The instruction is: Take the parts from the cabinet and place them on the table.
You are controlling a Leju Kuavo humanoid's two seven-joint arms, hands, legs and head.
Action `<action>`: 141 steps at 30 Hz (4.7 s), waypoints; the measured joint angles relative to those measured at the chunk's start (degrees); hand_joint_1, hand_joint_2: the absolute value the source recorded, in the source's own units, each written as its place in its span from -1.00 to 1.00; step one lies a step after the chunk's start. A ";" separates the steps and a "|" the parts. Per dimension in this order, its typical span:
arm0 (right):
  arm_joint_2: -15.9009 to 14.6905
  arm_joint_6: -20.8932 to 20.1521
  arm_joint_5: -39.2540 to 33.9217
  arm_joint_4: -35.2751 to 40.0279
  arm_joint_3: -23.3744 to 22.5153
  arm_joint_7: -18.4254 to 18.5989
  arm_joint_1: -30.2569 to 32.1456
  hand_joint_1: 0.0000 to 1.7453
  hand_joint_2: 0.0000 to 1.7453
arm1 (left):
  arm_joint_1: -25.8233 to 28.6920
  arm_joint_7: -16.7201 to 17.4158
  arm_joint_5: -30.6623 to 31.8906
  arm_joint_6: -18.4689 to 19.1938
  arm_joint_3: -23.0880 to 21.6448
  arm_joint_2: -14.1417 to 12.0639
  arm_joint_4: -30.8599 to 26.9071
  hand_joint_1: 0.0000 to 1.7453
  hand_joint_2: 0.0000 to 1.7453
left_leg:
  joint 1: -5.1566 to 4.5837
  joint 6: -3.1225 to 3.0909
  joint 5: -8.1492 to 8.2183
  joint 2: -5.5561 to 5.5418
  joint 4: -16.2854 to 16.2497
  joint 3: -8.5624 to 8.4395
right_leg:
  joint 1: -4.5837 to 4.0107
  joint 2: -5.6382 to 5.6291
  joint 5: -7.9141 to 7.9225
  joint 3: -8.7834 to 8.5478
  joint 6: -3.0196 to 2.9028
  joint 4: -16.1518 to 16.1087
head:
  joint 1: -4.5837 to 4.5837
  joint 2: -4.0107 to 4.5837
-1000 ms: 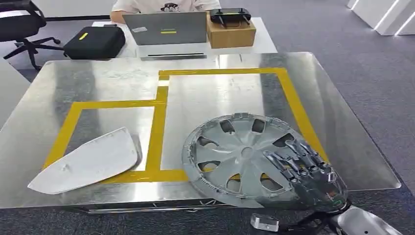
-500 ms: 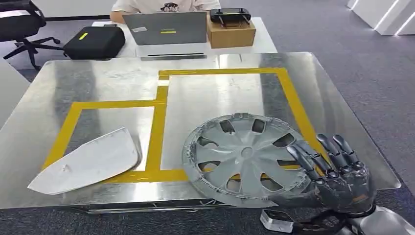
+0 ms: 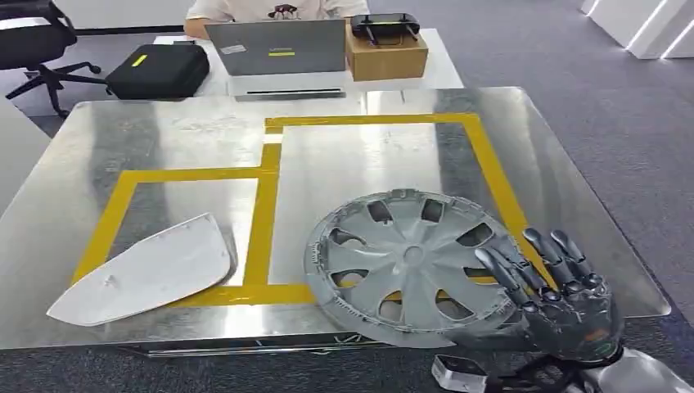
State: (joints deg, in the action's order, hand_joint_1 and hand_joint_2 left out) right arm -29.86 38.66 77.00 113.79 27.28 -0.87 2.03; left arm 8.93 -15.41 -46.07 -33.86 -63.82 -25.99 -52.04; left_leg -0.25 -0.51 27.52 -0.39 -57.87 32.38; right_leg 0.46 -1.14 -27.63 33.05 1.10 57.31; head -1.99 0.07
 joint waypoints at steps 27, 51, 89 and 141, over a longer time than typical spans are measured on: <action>0.00 -0.98 -0.20 0.00 0.24 0.87 1.18 -1.00 -1.00 | 0.57 2.54 -0.85 -3.08 -0.09 -0.63 -2.93 -1.00 -1.00 | 0.64 0.99 -3.52 1.13 0.41 1.94 | 0.71 0.90 -3.08 -4.97 1.33 -0.98 | -0.13 0.00; 0.02 -2.75 -0.37 -0.20 0.37 1.38 1.32 -1.00 -1.00 | 0.05 2.89 -1.88 -3.82 -0.85 -0.81 -3.50 -1.00 -1.00 | -0.01 -1.92 -1.71 1.38 2.50 -0.27 | 0.36 1.05 -5.28 3.41 2.45 14.62 | 0.00 0.00; 1.31 -9.97 -20.58 -9.62 -3.65 23.61 21.81 -1.00 -1.00 | 7.10 18.47 16.57 -6.27 7.15 -1.88 -14.27 -1.00 -1.00 | -0.65 -0.38 -4.42 1.06 1.44 2.22 | -0.25 1.38 -4.02 -9.01 0.14 -4.65 | 0.07 0.00; -0.44 1.05 -85.55 -36.92 27.10 27.45 18.22 -1.00 -1.00 | -0.53 9.79 4.04 -6.34 -2.65 0.52 -8.98 -1.00 -1.00 | -0.18 -2.38 -0.28 1.39 2.71 -2.89 | 0.14 1.36 -9.22 4.94 2.25 16.74 | 0.13 0.00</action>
State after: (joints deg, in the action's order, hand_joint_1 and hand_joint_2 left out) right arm -30.29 39.71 -8.55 76.87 54.38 26.58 20.24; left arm 8.40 -5.62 -42.03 -40.19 -66.47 -25.46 -61.02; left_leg -0.43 -2.89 27.25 1.00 -55.16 29.48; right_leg 0.60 0.22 -36.85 37.98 3.35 74.04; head -1.86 0.07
